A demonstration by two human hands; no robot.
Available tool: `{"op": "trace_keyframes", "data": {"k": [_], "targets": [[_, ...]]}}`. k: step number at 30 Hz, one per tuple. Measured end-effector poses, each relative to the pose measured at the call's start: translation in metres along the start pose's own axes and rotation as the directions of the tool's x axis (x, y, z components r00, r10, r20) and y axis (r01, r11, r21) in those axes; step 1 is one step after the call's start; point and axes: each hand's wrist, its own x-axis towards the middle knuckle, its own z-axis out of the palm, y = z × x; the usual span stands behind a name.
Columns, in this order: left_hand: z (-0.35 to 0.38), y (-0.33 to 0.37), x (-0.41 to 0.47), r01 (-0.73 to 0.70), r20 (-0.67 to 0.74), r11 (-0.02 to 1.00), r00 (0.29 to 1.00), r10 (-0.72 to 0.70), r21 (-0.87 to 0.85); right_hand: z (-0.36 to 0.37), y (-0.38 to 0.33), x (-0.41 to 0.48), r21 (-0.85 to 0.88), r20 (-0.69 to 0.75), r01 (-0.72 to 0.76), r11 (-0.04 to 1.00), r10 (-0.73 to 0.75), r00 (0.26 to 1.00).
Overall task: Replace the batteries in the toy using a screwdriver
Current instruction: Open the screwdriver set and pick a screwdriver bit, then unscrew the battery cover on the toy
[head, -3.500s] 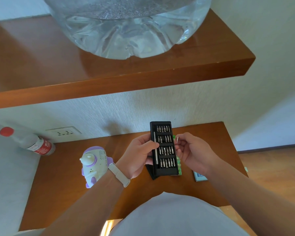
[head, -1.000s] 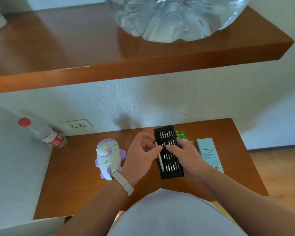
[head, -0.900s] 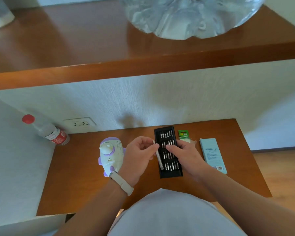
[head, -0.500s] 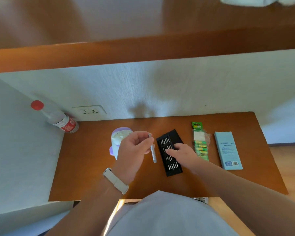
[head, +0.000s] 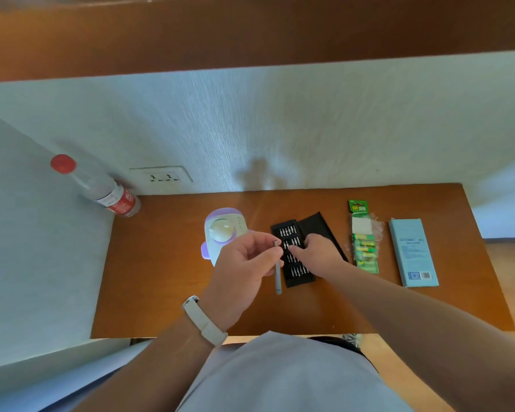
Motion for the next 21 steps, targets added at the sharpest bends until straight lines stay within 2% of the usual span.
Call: {"op": "trace_keyframes", "data": {"k": [5, 11, 15, 21], "targets": [[0.001, -0.002, 0.003, -0.021, 0.010, 1.000, 1.000, 0.020, 0.002, -0.005, 0.005, -0.011, 0.096, -0.072, -0.023, 0.995, 0.030, 0.997], [0.006, 0.003, 0.007, -0.012, 0.012, 1.000, 1.000, 0.012, -0.022, -0.027, 0.011, -0.034, 0.328, -0.011, -0.025, 0.944, 0.030, 0.999], [0.017, 0.006, 0.011, -0.007, 0.027, 1.000, 1.000, 0.008, -0.024, -0.055, 0.010, -0.064, 0.523, 0.075, -0.040, 0.851, 0.001, 0.997], [0.046, 0.017, 0.016, -0.046, 0.050, 0.999, 0.998, 0.047, -0.023, -0.106, 0.012, -0.111, 0.708, 0.052, 0.084, 0.701, -0.170, 0.984]]}}
